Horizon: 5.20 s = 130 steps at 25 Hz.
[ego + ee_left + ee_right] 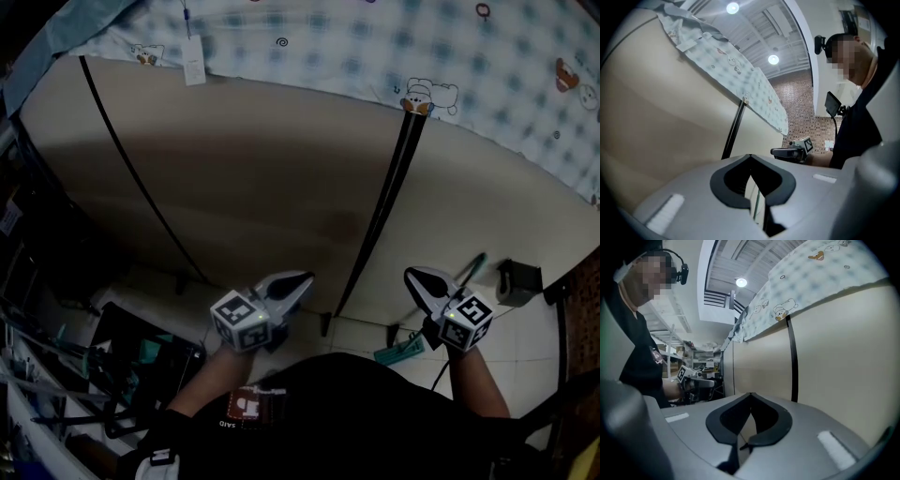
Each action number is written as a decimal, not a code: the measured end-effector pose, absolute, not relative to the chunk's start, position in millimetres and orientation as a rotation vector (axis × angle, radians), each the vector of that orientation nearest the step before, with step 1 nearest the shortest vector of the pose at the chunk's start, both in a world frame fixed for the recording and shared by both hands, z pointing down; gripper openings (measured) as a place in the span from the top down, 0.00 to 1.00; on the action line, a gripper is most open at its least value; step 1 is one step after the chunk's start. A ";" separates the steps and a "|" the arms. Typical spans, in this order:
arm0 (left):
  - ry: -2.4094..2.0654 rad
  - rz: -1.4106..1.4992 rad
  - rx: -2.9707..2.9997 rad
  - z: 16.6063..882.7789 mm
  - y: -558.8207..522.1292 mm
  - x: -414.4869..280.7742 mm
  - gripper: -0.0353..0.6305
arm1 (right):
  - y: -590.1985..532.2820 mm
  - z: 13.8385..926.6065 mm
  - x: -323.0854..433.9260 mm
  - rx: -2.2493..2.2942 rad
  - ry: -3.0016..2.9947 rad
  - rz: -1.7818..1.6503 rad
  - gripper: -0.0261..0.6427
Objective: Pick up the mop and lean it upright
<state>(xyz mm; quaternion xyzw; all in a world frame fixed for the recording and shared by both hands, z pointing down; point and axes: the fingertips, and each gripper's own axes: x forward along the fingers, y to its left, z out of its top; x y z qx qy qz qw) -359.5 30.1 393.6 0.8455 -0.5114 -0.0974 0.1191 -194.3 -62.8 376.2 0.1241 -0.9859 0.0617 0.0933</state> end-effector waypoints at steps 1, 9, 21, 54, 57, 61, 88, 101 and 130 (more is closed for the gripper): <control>-1.504 -0.265 2.490 395.4 27.5 -354.1 0.95 | -66.0 377.3 -189.1 0.365 -2.928 0.188 0.94; -1.419 -0.250 2.566 390.1 5.2 -343.4 0.95 | -72.1 378.8 -184.2 0.404 -2.936 0.202 0.94; -1.287 -0.180 2.613 387.7 -26.9 -285.8 0.95 | -91.8 382.8 -126.5 0.496 -2.937 0.215 0.94; -1.069 -0.056 2.581 452.4 -129.7 -36.2 0.95 | -225.6 587.8 106.6 0.622 -2.648 0.480 0.69; -1.076 -0.027 2.547 468.1 -132.5 -33.8 0.95 | -240.5 635.9 109.6 0.635 -2.564 0.491 0.68; -1.091 0.018 2.504 490.4 -132.2 -27.2 0.95 | -259.3 701.3 114.8 0.640 -2.465 0.522 0.63; -1.126 0.163 2.360 596.7 -141.6 -52.8 0.95 | -283.6 859.7 101.2 0.497 -2.168 0.291 0.77; -1.170 0.049 2.502 506.9 -144.7 -49.3 0.95 | -278.0 748.2 120.4 0.628 -2.256 0.394 0.78; -1.265 -0.278 2.881 225.1 -144.2 -82.4 0.95 | -248.7 272.7 98.0 0.697 -2.525 0.140 0.78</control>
